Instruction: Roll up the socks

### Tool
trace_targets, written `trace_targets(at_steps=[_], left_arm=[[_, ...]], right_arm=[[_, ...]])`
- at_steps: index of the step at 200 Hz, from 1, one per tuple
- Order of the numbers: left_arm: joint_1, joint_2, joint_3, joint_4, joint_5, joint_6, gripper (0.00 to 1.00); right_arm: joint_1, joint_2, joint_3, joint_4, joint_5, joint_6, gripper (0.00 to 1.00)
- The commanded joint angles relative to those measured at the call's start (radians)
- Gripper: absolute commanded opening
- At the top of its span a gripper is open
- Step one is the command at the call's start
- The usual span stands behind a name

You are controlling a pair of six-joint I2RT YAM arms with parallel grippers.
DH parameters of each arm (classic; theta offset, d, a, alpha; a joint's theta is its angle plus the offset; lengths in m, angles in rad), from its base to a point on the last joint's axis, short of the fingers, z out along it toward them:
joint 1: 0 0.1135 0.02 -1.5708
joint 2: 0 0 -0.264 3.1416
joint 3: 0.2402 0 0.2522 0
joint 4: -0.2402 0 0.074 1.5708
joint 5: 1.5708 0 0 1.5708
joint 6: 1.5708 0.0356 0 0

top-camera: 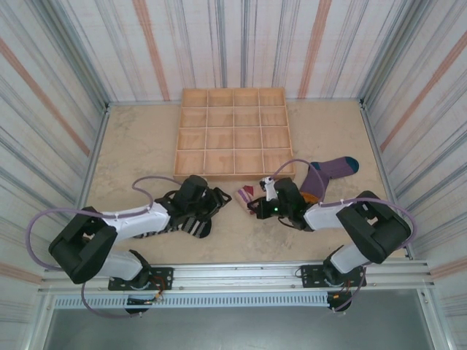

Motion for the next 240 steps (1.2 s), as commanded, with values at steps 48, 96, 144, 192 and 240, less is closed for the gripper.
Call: trace_targets(at_steps=[48, 96, 144, 192, 240], left_arm=[[-0.029, 0.085, 0.083, -0.017, -0.03, 0.056, 0.65], [-0.033, 0.193, 0.169, 0.002, 0.01, 0.12, 0.59], [-0.042, 0.341, 0.287, 0.05, 0.06, 0.135, 0.58], [-0.066, 0.464, 0.38, 0.068, 0.08, 0.097, 0.51], [-0.069, 0.504, 0.395, 0.027, 0.065, 0.066, 0.22]], right_arm=[[-0.117, 0.069, -0.077, -0.006, -0.132, 0.271, 0.0], [-0.211, 0.077, -0.096, -0.028, -0.163, 0.326, 0.0], [-0.241, 0.112, -0.101, 0.004, -0.2, 0.323, 0.0], [-0.248, 0.146, -0.11, 0.049, -0.206, 0.328, 0.0], [-0.254, 0.157, -0.111, 0.074, -0.224, 0.321, 0.0]])
